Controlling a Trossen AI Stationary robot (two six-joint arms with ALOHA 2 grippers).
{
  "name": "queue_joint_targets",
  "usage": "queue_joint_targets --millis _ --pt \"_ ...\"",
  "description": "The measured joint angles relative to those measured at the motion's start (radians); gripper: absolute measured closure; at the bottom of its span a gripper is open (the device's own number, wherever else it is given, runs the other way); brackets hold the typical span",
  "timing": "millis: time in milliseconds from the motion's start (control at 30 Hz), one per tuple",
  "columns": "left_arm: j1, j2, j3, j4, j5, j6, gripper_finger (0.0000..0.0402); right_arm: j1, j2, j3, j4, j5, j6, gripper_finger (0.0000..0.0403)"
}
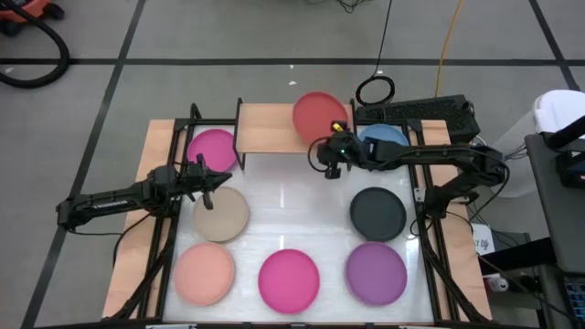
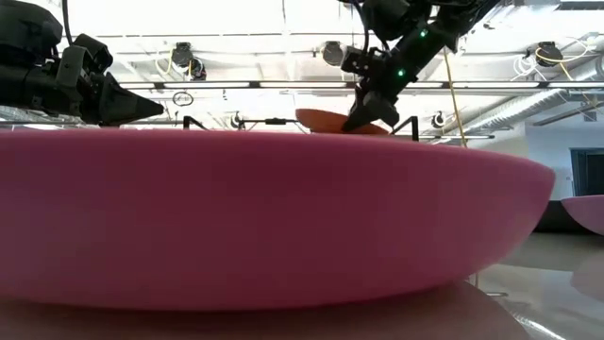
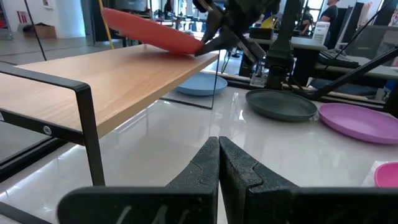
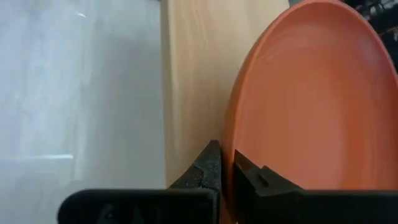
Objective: Place and stack plates onto a shelf
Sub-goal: Put the orange plate on the shelf, then stack the top pink plate on the orange plate
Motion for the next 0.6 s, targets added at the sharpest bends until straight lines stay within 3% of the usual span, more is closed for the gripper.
queue_joint_targets --millis 600 --pt "0.0 0.0 0.0 0.0 0.0 0.0 0.0398 0.023 -0.023 -0.001 0.008 -0.007 0.003 0.0318"
